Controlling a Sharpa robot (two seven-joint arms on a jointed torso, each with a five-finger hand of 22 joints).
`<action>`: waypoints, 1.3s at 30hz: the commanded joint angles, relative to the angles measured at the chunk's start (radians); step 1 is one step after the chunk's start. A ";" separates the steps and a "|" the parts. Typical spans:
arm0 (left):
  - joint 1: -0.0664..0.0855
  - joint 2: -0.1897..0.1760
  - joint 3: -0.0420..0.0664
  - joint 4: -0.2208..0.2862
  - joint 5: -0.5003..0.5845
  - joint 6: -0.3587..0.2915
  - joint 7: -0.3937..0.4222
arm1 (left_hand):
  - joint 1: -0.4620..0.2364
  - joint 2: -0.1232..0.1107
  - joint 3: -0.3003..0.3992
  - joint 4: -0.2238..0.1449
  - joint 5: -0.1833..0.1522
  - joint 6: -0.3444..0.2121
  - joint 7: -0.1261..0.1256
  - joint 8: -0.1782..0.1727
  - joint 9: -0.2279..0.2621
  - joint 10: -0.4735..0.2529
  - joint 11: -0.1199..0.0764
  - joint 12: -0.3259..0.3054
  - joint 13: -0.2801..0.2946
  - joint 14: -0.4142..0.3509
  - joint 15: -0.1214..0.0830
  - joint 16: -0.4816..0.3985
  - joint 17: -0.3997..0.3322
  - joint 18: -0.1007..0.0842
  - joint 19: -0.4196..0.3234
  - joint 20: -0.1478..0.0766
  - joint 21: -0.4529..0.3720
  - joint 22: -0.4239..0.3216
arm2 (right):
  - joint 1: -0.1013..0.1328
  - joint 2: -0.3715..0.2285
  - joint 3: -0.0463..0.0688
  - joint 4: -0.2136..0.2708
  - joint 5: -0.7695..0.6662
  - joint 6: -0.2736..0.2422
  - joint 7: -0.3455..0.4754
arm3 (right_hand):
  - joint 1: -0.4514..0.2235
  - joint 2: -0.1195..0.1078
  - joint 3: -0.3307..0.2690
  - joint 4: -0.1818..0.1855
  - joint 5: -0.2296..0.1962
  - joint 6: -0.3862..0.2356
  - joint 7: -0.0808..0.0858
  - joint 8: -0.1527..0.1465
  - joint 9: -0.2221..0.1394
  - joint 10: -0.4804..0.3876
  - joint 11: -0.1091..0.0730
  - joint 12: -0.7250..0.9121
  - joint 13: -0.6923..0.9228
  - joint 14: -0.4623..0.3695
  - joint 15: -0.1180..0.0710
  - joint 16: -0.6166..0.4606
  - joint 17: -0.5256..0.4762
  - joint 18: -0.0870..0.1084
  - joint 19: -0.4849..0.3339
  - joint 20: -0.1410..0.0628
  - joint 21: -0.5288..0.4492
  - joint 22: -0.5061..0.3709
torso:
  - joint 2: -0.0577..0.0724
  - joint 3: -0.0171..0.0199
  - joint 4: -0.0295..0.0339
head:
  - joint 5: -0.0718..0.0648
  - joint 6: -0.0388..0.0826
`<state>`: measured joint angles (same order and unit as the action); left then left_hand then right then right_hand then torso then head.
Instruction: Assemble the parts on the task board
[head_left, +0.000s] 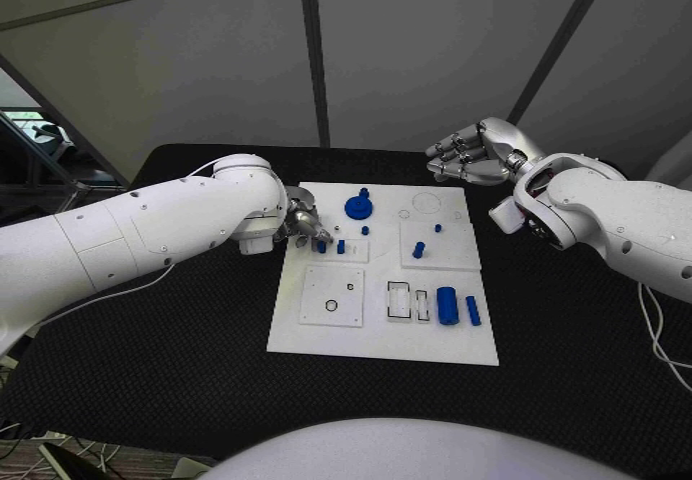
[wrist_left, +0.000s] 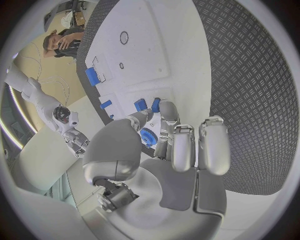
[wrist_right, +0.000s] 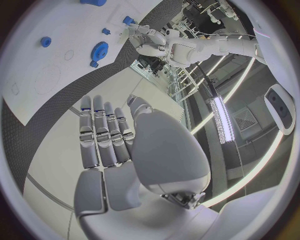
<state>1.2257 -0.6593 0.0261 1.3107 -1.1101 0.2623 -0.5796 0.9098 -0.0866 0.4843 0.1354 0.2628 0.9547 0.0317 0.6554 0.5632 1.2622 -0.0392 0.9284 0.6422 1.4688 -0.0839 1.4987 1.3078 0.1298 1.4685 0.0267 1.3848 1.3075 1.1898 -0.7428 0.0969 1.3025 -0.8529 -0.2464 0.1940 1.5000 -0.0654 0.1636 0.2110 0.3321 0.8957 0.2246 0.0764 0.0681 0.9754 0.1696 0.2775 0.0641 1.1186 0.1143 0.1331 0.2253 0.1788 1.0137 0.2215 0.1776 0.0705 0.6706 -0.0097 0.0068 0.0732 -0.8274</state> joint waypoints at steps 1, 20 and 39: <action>0.001 0.001 0.000 -0.002 -0.003 -0.004 -0.013 | -0.016 -0.001 -0.029 0.012 -0.003 0.009 0.000 -0.004 -0.002 0.002 0.004 0.004 0.003 0.082 -0.006 0.005 0.199 -0.084 0.031 -0.006 0.004 0.100 | 0.002 -0.001 0.001 0.002 -0.001 0.008 0.005 | -0.006 0.004 0.006 0.002 0.004 0.002 0.010 0.001 0.001 -0.007 0.001 0.003 -0.001 -0.003 0.003 0.003 -0.001 0.004 0.007 0.003 -0.003 -0.001 | 0.000 0.0000 0.0001 | 0.000 -0.001; 0.000 -0.005 0.001 0.006 -0.003 -0.074 0.010 | -0.014 0.020 -0.228 0.096 -0.010 0.007 0.000 -0.011 -0.005 -0.018 0.004 -0.010 -0.017 0.081 -0.007 0.004 0.199 -0.080 0.023 -0.008 -0.017 0.089 | 0.002 -0.007 0.001 0.003 -0.002 0.009 0.003 | -0.008 0.004 0.006 0.002 0.003 0.002 0.010 0.001 0.001 -0.008 0.001 0.003 -0.001 -0.004 0.004 0.003 -0.002 0.004 0.007 0.003 -0.004 -0.001 | 0.000 -0.0011 0.0014 | -0.001 0.004; -0.005 -0.027 0.019 0.062 -0.108 -0.409 0.358 | 0.381 0.000 -0.321 0.011 -0.009 -0.261 0.143 -0.155 -0.132 -0.423 0.148 -0.237 -0.218 -0.360 0.124 -0.860 -0.517 0.052 -0.390 0.114 -0.948 -0.625 | 0.002 -0.007 0.001 0.000 -0.002 0.006 0.003 | -0.007 0.004 0.007 0.001 0.004 0.001 0.010 0.001 0.001 -0.008 0.001 0.004 -0.001 -0.004 0.004 0.003 -0.003 0.004 0.008 0.003 -0.004 -0.001 | 0.001 -0.0005 -0.0012 | -0.012 0.017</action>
<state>1.2220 -0.6884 0.0447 1.3663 -1.1318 -0.0651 -0.3378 1.2765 -0.0834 0.1636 0.1515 0.2550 0.6985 0.1733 0.5069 0.4395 0.8445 0.1068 0.6952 0.4310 1.1130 0.0395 0.6482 0.8018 0.1328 1.0765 0.1327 0.4479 0.6930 1.1898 -0.7504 0.0968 1.3024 -0.8530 -0.2425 0.1924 1.5000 -0.0654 0.1636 0.2110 0.3320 0.8957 0.2246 0.0764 0.0681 0.9754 0.1696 0.2775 0.0645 1.1186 0.1143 0.1331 0.2237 0.1787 1.0172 0.2251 0.1776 0.0708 0.6711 -0.0103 0.0068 0.0626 -0.8118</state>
